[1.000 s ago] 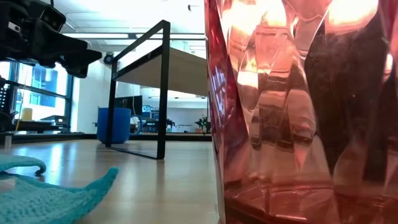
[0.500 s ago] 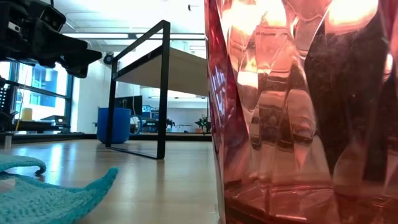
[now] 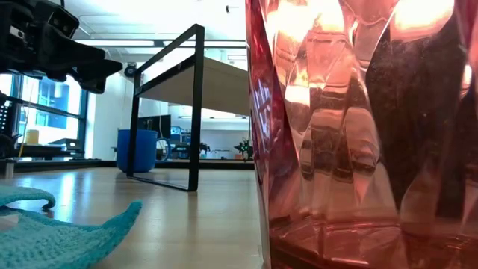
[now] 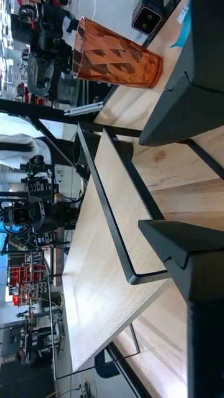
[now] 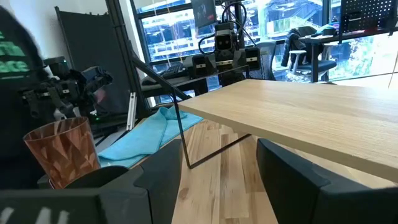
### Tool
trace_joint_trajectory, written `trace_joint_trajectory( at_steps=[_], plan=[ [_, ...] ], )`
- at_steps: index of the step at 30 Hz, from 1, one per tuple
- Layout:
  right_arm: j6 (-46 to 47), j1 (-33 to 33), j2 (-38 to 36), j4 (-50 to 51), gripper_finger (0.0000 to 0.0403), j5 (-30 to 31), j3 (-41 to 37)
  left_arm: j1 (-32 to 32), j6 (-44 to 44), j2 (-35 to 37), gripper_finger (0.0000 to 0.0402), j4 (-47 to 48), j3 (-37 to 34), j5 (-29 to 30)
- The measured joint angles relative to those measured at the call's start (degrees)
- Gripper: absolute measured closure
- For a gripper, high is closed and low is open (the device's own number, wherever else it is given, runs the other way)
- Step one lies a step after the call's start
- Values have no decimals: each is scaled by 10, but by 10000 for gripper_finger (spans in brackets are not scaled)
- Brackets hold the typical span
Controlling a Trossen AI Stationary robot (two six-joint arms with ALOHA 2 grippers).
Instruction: Stack small to large cups/mugs on shelf
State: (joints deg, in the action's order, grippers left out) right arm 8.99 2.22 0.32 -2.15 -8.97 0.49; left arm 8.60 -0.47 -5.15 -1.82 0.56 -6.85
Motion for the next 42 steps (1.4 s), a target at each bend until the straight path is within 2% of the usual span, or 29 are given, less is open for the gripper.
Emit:
trace_joint_trajectory(
  at_steps=[19,25,31,36,42],
  plan=[
    [0,0,0,0,203,0,0,0,7,0,208,0,0,0],
    [0,0,0,0,203,0,0,0,51,0,208,-1,0,19],
    [0,0,0,-1,203,0,0,0,65,0,208,6,0,77],
    [31,0,0,-31,203,1,0,0,20,0,208,1,0,66],
    [109,0,0,-53,203,31,0,0,-124,0,208,-12,0,54]
  ],
)
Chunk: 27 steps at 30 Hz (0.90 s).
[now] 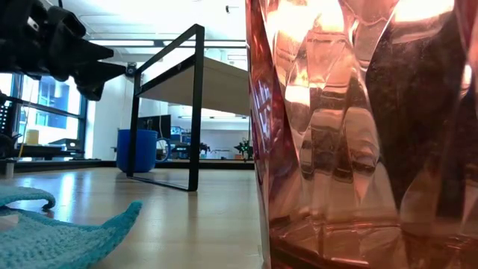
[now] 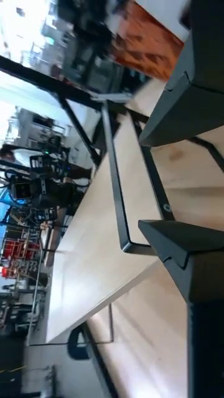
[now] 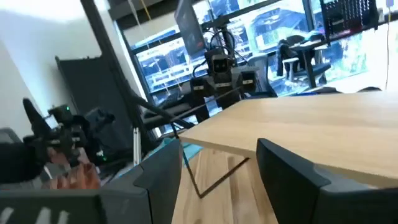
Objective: Stack small to large cups/mugs on shelf
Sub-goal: Put the blue mug on the shelf
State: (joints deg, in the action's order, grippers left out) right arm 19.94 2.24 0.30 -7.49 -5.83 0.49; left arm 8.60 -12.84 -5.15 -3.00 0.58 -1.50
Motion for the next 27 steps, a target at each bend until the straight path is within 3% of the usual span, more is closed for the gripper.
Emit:
trace_joint_trajectory(
  at_steps=[5,12,16,27],
  plan=[
    [85,0,0,-4,203,0,0,0,-43,0,208,-11,0,-2],
    [234,0,0,-27,203,13,0,0,-197,0,208,-10,0,-6],
    [308,0,0,-40,203,24,0,0,-230,0,208,-11,0,-3],
    [274,0,0,20,203,79,0,0,-311,0,208,-58,0,2]
  ],
)
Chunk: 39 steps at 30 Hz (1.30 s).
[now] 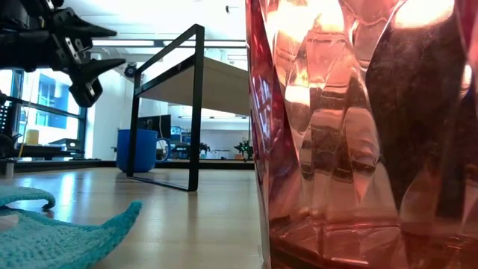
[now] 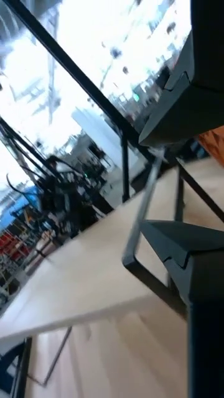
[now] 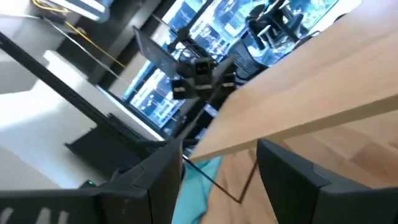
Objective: Stack small to large cups/mugs on shelf
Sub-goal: Put the blue mug on the shelf
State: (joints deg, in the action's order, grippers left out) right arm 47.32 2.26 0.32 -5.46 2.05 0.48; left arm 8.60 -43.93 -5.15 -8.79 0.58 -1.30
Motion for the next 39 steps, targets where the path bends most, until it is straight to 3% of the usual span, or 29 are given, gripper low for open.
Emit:
trace_joint_trajectory(
  at_steps=[9,13,18,22,25,29,34,37,39],
  plan=[
    [42,0,0,40,203,20,0,0,-33,0,208,-18,0,-8],
    [48,0,0,41,203,8,0,0,-98,0,208,-74,0,-12],
    [52,0,0,41,203,8,0,0,-104,0,208,-163,0,-13],
    [52,0,0,40,203,8,0,0,-104,0,208,-181,0,-14],
    [52,0,0,40,203,8,0,0,-105,0,208,-163,0,-25],
    [52,0,0,40,203,8,0,0,-110,0,208,-101,0,7],
    [53,0,0,40,203,8,0,0,-137,0,208,-118,0,-6],
    [53,0,0,33,203,8,0,1,-100,0,208,-114,12,-54],
    [53,0,0,21,203,8,0,1,-43,0,208,-45,45,-55]
  ],
)
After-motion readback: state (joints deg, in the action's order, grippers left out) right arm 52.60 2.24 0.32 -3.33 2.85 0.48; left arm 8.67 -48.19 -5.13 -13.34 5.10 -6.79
